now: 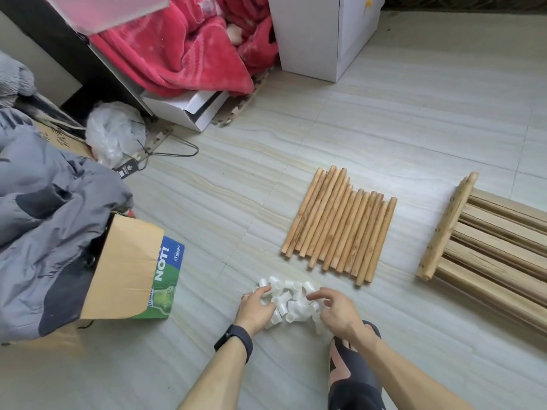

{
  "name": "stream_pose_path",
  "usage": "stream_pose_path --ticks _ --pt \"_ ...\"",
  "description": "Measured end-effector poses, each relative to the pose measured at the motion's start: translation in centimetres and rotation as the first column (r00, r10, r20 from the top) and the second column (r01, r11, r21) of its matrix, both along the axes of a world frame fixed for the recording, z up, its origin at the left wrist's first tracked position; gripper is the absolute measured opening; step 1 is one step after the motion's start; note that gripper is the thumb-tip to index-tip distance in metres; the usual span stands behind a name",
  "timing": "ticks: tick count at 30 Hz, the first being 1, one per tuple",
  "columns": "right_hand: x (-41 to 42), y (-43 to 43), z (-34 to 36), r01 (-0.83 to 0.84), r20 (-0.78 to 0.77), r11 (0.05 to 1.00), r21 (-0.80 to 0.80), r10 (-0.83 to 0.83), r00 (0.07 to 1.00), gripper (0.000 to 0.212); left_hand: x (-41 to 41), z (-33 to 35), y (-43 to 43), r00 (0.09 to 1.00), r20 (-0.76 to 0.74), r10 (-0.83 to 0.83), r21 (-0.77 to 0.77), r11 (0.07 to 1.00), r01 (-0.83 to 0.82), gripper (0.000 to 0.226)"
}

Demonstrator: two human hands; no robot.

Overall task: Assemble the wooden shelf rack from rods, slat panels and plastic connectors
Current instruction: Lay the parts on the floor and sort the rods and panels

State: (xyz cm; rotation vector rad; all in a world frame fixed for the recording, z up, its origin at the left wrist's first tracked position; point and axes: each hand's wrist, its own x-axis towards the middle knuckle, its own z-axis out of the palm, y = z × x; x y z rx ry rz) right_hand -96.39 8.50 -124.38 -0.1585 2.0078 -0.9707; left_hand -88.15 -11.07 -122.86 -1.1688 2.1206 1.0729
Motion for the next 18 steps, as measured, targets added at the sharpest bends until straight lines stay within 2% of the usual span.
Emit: stream_pose_path --ticks 2,5,9,14,18 --pt "-1.0 0.6 1.5 -0.002 -0.007 1.000 0.021 0.002 1.000 0.060 -0.5 1.2 0.1 0.998 0.017 -0.062 -0.026 0.998 0.063 0.053" --pt "-3.0 1.9 4.7 -0.068 -0.101 0.994 0.080 0.076 0.992 0.054 -2.3 3.9 1.3 0.992 0.000 -0.127 -0.045 0.991 0.127 0.052" --pt "-6.6 4.6 10.3 -0.142 -0.217 0.972 0.188 0.182 0.959 0.036 -7.4 9.3 5.2 0.943 -0.151 -0.298 -0.034 0.955 0.296 0.051" --pt "-10.5 10.0 18.4 -0.175 -0.384 0.891 0.420 0.349 0.855 0.034 -14.9 17.8 13.3 0.764 -0.374 -0.525 -0.147 0.847 0.510 0.053" --pt "-12.0 16.0 23.4 -0.116 -0.461 0.816 0.567 0.431 0.776 0.038 -19.3 24.2 20.2 0.542 -0.392 -0.743 -0.335 0.664 0.668 0.055"
